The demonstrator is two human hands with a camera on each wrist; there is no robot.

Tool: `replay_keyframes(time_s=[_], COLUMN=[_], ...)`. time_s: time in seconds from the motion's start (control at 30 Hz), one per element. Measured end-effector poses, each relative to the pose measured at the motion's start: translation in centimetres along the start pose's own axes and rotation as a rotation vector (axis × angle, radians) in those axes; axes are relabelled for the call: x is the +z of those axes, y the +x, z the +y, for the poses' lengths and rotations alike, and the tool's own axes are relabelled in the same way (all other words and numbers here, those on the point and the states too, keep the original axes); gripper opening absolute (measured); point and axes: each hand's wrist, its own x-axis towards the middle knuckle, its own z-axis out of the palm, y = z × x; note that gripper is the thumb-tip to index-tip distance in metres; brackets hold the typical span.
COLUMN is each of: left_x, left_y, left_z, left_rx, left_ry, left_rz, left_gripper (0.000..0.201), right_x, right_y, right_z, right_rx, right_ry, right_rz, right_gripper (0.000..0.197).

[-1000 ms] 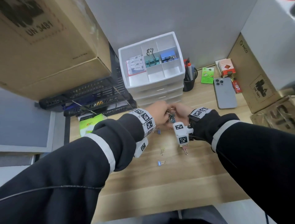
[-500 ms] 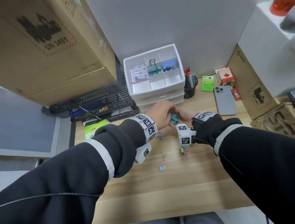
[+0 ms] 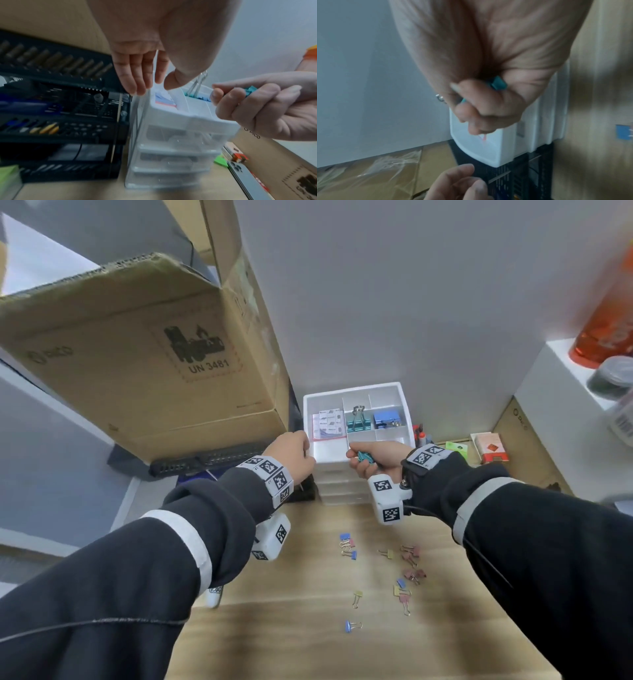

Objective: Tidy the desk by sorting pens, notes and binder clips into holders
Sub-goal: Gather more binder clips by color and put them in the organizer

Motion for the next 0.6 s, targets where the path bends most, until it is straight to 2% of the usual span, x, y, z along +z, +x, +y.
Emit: replay_keyframes(time_s=[0.13, 0.3, 0.4, 0.47, 0.6], left_x=[-1.4, -1.9, -2.1, -2.1, -2.4], left_y=[0.4, 1.1, 1.6, 1.9, 2.7], left_z=[-0.2, 0.3, 1.0, 1.4, 2.3], left_rx=[0.035, 0.065, 0.063, 0.042, -0.017], left_ry=[0.021, 0.045, 0.086, 0.115, 0.147], left_rz=[-0.042, -0.079, -0.103, -0.129, -0.150], left_gripper=[0.020, 0.038, 0.040, 0.037, 0.026], right_x=[1.5, 0.7, -0.2, -0.1, 1.5], right_y=[0.4, 1.3, 1.8, 1.8, -0.1], right_z=[-2.1, -3.9, -4.5, -4.8, -6.3], right_rx=[-0.030, 0.006, 0.023, 0.036, 0.019], right_ry=[-0.043, -0.142, -0.244, -0.221, -0.109], right_rz=[0.044, 0.252, 0.325, 0.280, 0.078], right_gripper=[0.034, 0.038, 0.038, 0.042, 0.043])
